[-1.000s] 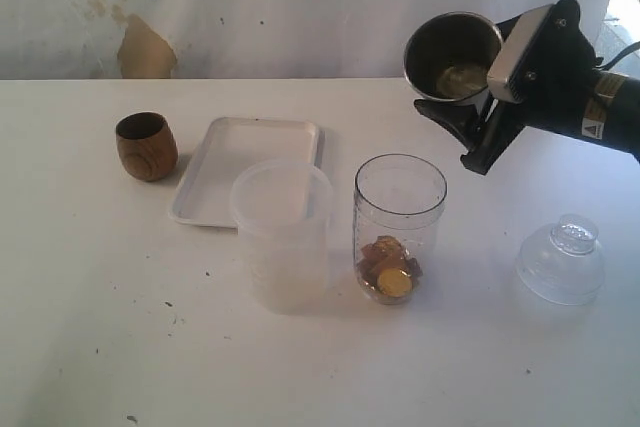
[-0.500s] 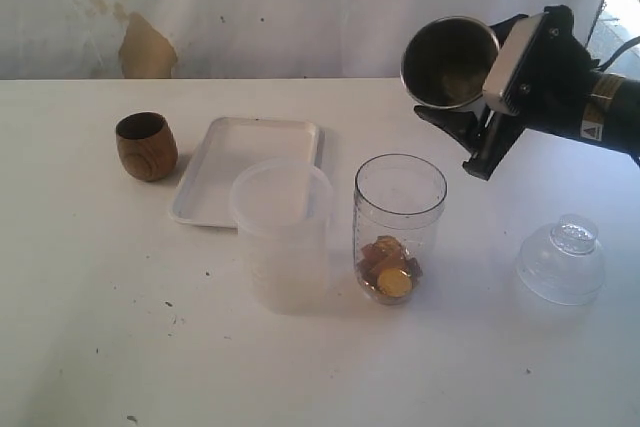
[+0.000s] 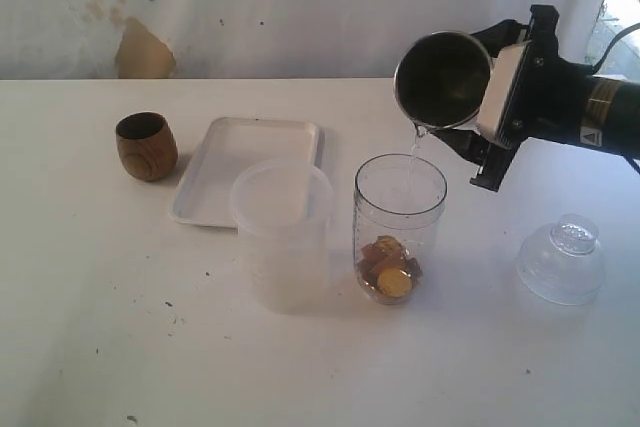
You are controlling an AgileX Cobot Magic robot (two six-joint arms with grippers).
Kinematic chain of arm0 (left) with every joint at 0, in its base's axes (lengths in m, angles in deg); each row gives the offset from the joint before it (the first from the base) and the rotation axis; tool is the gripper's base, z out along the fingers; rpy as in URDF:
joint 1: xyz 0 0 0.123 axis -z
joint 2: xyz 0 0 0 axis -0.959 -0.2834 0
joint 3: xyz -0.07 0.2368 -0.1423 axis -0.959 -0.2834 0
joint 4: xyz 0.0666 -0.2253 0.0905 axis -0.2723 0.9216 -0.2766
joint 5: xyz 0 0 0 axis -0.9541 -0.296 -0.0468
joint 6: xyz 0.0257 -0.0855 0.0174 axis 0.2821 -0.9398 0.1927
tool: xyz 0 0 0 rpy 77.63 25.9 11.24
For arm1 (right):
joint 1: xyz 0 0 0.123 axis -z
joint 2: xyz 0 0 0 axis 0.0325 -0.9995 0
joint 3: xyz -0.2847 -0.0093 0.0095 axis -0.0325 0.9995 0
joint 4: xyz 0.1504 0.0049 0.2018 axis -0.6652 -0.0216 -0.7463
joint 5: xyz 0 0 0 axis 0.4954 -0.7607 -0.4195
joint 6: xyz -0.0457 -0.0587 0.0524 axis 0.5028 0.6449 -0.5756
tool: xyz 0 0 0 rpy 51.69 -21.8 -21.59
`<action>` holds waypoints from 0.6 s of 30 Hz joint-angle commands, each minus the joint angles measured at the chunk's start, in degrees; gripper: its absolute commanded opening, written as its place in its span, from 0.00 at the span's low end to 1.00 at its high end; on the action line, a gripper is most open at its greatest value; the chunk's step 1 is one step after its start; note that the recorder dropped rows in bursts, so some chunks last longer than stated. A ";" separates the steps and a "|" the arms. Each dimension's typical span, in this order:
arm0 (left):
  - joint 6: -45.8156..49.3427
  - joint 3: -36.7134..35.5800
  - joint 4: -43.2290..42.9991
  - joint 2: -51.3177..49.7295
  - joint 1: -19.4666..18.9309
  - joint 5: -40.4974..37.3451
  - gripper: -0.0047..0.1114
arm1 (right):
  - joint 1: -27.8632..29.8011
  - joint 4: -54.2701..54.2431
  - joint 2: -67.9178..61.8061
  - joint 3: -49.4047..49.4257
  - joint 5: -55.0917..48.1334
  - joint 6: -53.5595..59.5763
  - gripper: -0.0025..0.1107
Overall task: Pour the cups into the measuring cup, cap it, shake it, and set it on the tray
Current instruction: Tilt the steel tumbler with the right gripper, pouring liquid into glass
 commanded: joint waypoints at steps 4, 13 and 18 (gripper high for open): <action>-0.10 -0.28 0.05 0.30 0.00 0.63 0.04 | 0.40 -0.20 0.85 -0.71 2.07 6.35 0.02; -0.10 -0.28 0.05 0.30 0.00 0.63 0.04 | 0.40 0.71 0.85 -0.71 2.07 10.36 0.02; -0.10 -0.28 0.05 0.30 0.00 0.63 0.04 | 0.40 1.13 0.85 -0.71 2.29 11.57 0.02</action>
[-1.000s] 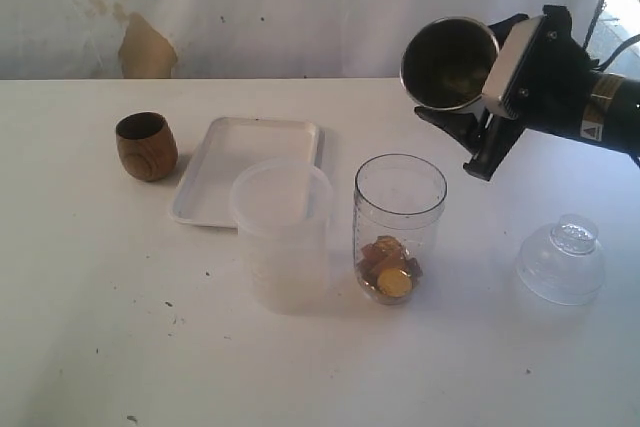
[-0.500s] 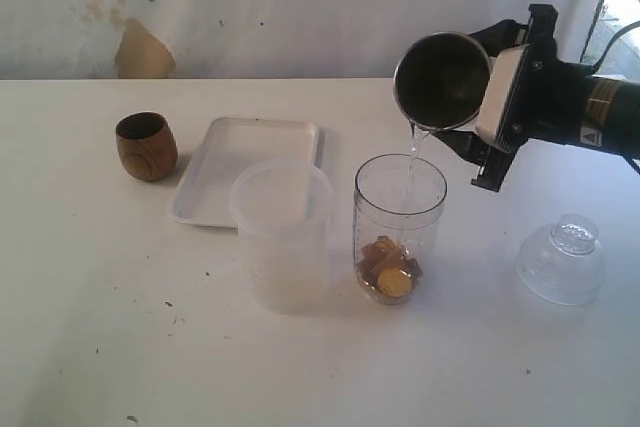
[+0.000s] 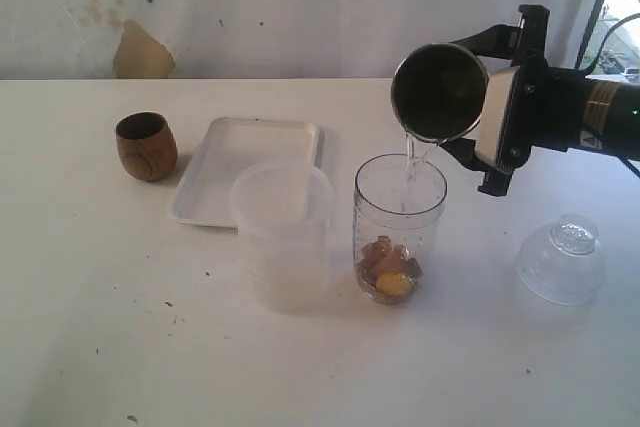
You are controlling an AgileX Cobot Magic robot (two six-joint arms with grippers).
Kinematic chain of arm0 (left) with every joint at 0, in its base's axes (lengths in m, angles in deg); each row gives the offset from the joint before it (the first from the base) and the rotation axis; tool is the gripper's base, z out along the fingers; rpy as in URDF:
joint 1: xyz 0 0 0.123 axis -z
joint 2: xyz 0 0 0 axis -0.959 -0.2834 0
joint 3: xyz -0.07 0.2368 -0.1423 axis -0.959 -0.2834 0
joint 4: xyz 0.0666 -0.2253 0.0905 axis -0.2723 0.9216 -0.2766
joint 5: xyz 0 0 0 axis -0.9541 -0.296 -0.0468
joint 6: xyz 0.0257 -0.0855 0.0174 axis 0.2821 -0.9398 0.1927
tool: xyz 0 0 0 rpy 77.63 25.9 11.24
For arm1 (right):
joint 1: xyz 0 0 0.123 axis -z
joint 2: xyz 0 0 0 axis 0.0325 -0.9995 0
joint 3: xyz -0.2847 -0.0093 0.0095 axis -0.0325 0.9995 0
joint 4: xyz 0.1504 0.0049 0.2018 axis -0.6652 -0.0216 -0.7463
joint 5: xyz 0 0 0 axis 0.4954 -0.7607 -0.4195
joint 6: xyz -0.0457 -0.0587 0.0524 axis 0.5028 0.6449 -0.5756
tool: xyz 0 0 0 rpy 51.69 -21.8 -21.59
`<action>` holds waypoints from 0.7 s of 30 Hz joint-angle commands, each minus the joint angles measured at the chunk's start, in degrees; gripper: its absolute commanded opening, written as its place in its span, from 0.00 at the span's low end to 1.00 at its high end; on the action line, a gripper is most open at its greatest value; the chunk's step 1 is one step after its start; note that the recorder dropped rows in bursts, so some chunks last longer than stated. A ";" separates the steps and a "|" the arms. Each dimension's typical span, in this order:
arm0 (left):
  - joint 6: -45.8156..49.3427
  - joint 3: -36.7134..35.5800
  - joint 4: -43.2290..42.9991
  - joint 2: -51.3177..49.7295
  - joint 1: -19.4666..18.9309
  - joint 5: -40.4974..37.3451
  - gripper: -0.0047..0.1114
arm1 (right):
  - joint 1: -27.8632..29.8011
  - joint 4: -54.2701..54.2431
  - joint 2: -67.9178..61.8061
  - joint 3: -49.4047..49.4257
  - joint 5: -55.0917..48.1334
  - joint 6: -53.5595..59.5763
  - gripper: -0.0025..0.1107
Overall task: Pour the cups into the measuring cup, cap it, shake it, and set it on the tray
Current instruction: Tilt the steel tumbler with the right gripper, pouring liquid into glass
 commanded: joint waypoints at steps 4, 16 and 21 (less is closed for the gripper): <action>-0.10 -0.28 0.05 0.30 0.00 0.63 0.04 | 0.40 -0.97 0.96 -0.71 2.27 2.65 0.02; -0.10 -0.28 0.05 0.30 0.00 0.63 0.04 | -0.59 -1.07 1.49 -0.71 2.01 9.63 0.02; -0.10 -0.28 0.05 0.30 0.00 0.63 0.04 | -0.83 -1.44 2.96 -0.71 0.46 10.59 0.02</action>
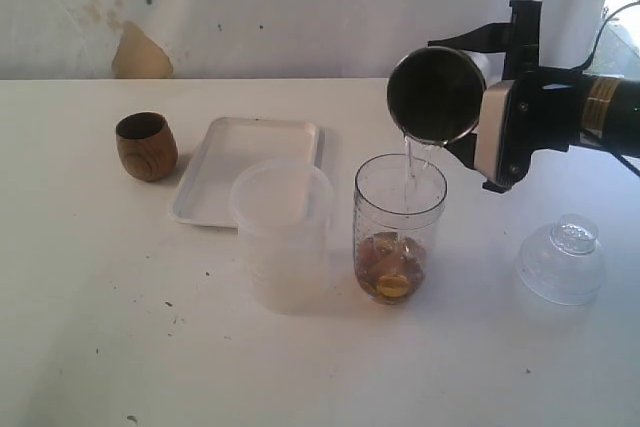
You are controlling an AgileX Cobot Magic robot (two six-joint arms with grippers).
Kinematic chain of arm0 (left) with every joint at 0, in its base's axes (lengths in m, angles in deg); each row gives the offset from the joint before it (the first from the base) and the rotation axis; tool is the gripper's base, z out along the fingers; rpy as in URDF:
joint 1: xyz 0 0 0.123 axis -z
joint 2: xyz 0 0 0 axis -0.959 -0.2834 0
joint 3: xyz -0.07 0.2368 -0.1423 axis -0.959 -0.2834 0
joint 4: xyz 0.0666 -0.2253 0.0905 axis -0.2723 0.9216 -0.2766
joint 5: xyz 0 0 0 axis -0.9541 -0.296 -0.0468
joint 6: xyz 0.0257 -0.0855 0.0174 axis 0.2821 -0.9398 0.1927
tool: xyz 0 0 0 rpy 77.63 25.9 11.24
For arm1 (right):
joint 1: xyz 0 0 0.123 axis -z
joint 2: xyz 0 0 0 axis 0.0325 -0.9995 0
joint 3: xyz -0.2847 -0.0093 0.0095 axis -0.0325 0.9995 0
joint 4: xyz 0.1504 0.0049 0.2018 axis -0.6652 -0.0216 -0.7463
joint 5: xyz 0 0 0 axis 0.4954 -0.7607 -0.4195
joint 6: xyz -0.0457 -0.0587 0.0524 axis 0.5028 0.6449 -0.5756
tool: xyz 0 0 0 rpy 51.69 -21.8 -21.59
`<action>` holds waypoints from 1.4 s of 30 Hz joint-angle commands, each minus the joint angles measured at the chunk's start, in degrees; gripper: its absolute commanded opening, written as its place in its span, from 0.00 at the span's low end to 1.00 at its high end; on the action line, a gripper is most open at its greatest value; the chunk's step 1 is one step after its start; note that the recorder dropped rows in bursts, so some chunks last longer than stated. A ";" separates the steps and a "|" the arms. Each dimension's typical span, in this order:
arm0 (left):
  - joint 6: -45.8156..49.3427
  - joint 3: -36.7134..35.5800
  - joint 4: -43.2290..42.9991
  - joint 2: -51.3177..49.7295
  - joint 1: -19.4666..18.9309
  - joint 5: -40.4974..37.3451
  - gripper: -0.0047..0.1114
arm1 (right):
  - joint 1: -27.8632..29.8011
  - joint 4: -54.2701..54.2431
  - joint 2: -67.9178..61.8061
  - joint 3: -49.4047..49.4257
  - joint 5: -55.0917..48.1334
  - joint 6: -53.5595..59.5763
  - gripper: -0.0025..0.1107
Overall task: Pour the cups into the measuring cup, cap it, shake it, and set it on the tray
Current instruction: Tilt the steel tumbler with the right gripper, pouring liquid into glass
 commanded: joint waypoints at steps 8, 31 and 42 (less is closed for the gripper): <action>-0.10 -0.28 0.05 0.30 0.00 0.63 0.04 | -0.22 -2.11 2.56 -0.71 -0.06 2.14 0.02; -0.10 -0.28 0.05 0.30 0.00 0.63 0.04 | -0.22 -7.30 2.33 -0.71 -0.99 -9.71 0.02; -0.10 -0.28 0.05 0.30 0.00 0.63 0.04 | -0.22 -24.43 -3.46 -0.71 -1.45 -36.84 0.02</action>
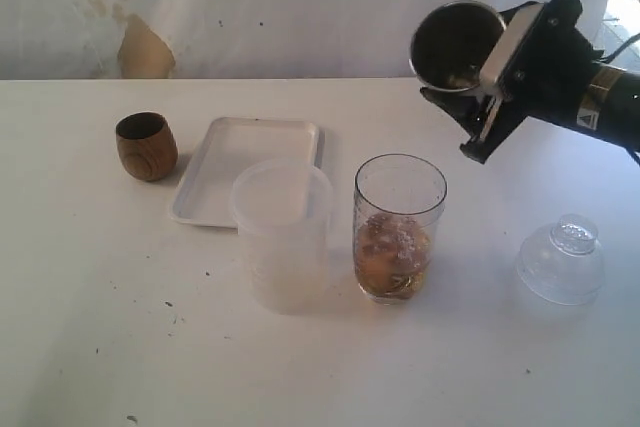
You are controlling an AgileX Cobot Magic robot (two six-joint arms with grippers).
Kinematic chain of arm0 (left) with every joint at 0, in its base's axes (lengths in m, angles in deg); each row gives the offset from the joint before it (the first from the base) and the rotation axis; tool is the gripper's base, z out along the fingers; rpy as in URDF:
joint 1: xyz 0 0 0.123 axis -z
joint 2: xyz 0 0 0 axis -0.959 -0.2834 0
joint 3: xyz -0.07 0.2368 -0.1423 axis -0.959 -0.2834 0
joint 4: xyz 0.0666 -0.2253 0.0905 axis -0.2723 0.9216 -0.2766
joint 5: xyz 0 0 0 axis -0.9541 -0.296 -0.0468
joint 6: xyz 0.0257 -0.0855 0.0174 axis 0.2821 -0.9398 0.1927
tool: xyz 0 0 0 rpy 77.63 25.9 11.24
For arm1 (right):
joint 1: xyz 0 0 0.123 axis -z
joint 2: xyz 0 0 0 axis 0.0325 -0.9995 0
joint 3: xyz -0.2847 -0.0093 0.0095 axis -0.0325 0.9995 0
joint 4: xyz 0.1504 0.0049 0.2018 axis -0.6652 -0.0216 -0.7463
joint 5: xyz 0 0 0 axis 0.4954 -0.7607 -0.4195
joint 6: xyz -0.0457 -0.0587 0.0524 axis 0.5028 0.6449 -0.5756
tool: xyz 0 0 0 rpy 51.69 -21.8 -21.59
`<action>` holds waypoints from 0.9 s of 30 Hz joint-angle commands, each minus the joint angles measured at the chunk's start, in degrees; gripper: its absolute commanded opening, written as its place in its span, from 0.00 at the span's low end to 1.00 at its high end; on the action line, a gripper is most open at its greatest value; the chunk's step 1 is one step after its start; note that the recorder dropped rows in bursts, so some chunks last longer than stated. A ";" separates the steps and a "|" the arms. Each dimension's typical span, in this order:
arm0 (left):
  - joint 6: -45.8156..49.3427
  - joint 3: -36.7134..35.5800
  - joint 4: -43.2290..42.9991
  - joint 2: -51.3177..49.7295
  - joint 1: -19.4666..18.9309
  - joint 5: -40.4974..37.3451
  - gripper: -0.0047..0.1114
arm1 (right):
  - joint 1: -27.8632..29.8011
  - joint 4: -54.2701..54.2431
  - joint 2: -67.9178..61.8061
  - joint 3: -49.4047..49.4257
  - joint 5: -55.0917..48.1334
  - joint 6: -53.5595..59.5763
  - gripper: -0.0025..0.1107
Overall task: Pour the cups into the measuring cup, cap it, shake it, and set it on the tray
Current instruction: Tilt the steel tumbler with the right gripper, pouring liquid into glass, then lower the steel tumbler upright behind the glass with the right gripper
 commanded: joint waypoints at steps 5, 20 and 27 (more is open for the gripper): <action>-0.10 -0.28 0.05 0.30 0.00 0.63 0.04 | -0.09 -14.52 -7.13 -1.05 1.16 -20.40 0.02; -0.10 -0.28 0.05 0.30 0.00 0.63 0.04 | -1.25 -6.35 -21.04 -10.85 1.02 -31.95 0.02; -0.10 -0.28 0.05 0.30 0.00 0.63 0.04 | -4.06 -3.52 -24.18 -14.45 -3.29 -31.88 0.23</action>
